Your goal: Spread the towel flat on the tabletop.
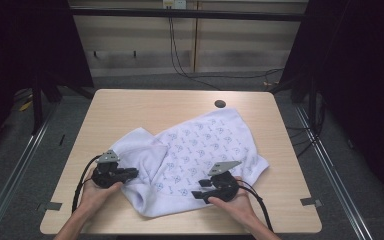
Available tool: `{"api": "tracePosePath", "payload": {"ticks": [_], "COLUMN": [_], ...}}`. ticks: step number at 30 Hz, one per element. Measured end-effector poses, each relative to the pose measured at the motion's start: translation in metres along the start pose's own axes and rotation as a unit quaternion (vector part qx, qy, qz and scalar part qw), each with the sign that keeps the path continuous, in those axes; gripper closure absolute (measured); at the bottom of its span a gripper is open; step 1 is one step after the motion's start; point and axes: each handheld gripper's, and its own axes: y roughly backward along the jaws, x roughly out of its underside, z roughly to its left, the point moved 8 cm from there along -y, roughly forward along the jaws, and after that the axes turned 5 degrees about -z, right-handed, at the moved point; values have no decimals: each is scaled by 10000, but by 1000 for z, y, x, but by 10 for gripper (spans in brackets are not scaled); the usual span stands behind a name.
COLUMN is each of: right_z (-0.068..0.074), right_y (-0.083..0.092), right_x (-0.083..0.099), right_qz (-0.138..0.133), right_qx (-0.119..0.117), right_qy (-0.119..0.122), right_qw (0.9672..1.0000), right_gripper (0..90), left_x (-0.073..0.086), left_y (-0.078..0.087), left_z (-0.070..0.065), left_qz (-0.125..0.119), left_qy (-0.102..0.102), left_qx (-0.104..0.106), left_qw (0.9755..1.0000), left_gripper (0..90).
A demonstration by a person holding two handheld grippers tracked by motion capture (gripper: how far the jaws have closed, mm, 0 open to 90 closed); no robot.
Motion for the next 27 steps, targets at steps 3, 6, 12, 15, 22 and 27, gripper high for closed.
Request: {"api": "tracePosePath", "payload": {"ticks": [3,6,12,15,22,27], "right_z": [15,23,23,21,-1,-21], "right_y": [-17,-30,-33,-26,-7,11], "right_x": [-9,-13,-5,1,9,18], "right_qz": [-15,127,251,341,336,392], "right_qx": [-343,-305,-130,267,159,-124], "right_qy": [50,120,401,1045,617,257], "right_qw": [9994,9994,9988,9936,9974,9988], "right_gripper": [463,448,471,570,875,877], "left_x": [4,11,21,10,-14,-14], "left_y": [-1,4,10,14,29,20], "left_z": [-7,-25,-50,-54,-3,4], "left_qz": [54,172,283,-61,-725,-618], "left_qy": [-93,3,14,-169,314,350], "left_qx": [-7,207,531,639,-144,-132], "left_qw": [9999,9996,9982,9978,9968,9974], "left_gripper": [900,900,895,789,674,733]}}
